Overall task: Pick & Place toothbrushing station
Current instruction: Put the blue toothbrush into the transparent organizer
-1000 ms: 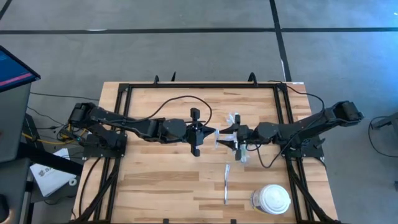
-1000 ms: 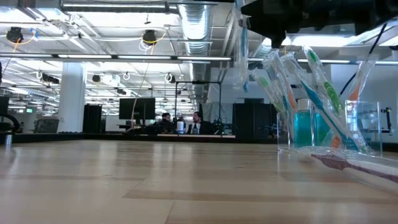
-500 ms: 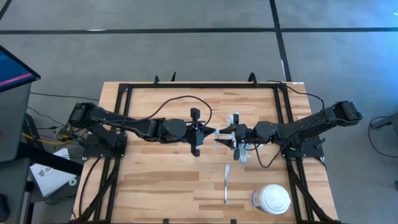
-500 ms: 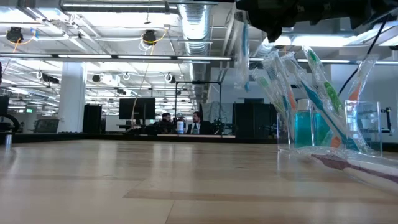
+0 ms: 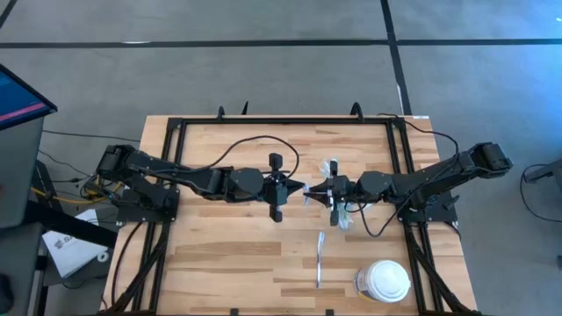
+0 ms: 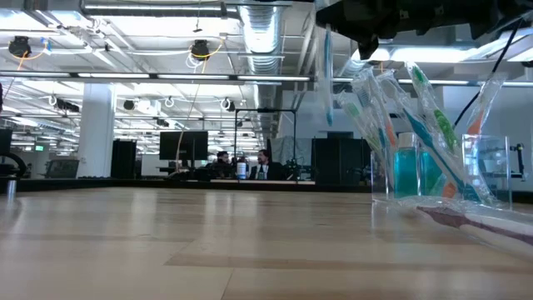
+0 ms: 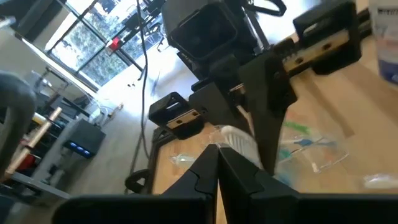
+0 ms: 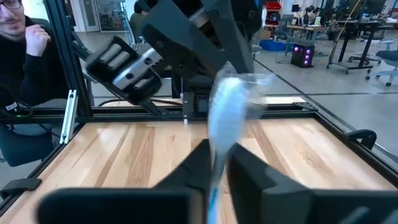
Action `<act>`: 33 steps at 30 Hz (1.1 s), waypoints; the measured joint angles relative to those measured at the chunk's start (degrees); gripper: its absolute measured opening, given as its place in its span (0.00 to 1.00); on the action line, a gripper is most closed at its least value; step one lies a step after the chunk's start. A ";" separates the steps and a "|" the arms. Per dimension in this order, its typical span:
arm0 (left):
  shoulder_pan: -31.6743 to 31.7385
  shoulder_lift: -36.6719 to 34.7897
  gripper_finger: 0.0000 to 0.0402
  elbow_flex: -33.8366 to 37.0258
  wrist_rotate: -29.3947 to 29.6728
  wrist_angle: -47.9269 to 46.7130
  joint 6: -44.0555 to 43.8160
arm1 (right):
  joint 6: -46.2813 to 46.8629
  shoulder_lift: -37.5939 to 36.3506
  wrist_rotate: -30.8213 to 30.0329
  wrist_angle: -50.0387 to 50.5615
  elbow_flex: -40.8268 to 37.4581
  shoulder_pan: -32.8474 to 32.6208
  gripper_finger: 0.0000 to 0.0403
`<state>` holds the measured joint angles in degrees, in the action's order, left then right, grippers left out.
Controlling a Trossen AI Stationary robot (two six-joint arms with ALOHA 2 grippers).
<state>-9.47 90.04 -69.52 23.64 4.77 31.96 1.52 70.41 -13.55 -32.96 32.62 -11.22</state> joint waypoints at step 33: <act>-1.23 -4.90 0.14 9.32 2.83 -4.33 -21.52 | 6.21 -18.38 -9.09 18.74 -0.07 -13.44 0.00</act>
<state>-10.71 85.14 -60.20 26.47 0.44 10.45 7.73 52.03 -22.64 -14.22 32.56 -24.67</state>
